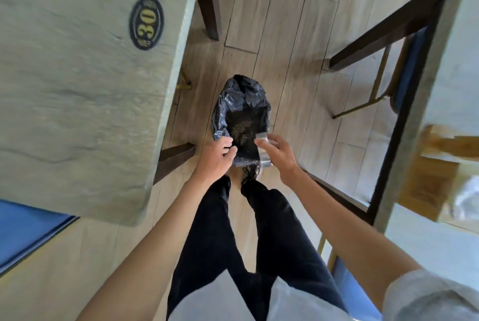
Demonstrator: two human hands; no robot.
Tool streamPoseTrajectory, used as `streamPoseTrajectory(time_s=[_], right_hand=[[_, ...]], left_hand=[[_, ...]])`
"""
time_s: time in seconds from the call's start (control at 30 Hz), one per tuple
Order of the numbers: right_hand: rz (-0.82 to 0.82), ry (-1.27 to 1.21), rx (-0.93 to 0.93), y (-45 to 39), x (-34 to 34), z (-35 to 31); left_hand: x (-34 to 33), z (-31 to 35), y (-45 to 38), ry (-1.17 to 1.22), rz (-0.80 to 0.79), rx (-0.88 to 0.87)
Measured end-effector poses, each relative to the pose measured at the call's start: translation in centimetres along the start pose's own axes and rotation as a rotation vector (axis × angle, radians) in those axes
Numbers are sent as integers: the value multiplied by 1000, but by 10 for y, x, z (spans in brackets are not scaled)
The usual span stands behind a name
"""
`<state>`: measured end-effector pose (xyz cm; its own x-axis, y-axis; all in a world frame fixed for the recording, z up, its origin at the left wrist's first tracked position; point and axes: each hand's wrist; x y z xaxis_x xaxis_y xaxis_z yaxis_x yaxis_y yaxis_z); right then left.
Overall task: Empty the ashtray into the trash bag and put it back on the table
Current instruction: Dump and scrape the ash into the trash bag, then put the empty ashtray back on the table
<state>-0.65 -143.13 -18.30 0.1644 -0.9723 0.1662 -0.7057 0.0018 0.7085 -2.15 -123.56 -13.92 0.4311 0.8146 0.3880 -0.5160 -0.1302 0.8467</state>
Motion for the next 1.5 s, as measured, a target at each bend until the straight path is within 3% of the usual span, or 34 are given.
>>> streamPoseTrajectory(time_s=[0.27, 0.5, 0.7, 0.93, 1.17, 1.5], right_hand=[[-36, -477, -25, 95, 51, -77], [-196, -647, 59, 165, 59, -133], [-313, -564, 135, 208, 24, -166], [-299, -409, 203, 251, -45, -182], [-278, -138, 293, 304, -137, -175], [-343, -31, 394, 379, -267, -152]], left_hand=[[33, 31, 112, 111, 80, -188], [47, 38, 186, 209, 136, -281], [70, 21, 233, 349, 96, -325], [102, -27, 275, 192, 375, -515], [138, -115, 311, 279, 451, -499], [189, -252, 353, 310, 530, -494]])
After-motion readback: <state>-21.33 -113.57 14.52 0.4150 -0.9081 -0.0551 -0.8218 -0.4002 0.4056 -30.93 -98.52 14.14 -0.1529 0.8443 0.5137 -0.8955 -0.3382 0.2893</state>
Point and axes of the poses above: each hand's wrist, its own y-axis away from the middle knuckle, its own x-axis out of the back of the hand, z = x × y, and after that the axes turned 14 degrees about x, right-handed
